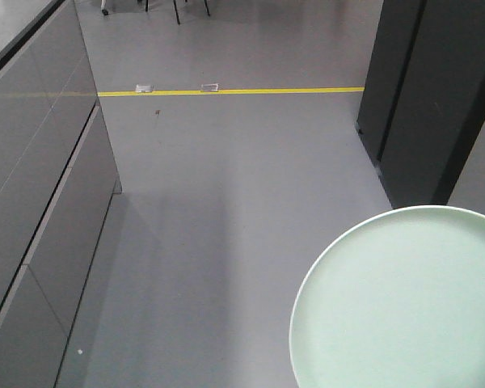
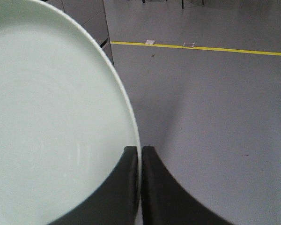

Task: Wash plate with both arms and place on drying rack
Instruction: 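Hold the plate in the right gripper while driving down the aisle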

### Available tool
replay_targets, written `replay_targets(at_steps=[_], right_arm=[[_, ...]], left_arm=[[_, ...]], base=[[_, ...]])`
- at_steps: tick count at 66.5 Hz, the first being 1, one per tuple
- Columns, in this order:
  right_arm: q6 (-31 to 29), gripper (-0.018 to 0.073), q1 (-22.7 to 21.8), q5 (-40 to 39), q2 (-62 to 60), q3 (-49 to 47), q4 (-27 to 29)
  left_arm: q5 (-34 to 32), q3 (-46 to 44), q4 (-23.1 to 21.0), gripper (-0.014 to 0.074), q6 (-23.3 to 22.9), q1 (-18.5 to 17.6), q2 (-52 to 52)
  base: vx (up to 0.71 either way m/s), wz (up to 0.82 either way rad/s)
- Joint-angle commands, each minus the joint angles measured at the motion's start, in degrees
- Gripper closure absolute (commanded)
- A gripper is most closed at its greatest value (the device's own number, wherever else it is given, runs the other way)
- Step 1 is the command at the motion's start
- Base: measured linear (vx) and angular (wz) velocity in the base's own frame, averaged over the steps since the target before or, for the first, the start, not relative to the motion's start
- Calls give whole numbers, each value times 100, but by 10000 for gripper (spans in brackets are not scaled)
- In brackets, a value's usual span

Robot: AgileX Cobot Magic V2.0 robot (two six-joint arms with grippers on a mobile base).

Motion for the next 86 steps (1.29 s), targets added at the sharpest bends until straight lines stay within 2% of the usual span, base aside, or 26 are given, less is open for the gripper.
replay_targets(at_steps=[1,33,86], right_arm=[[-13,564,-17,-449,68,-156,72],[-13,564,-17,-455,68,-156,72],[-13,564,-17,-440,68,-156,72]], left_arm=[[-426,85,-3,602,-57,-16,-85],[-426,85,-3,602,-57,-16,-85],[-426,85,-3,602,-57,-16,-85]], base=[[24,-7],[23,-17],[22,-37]])
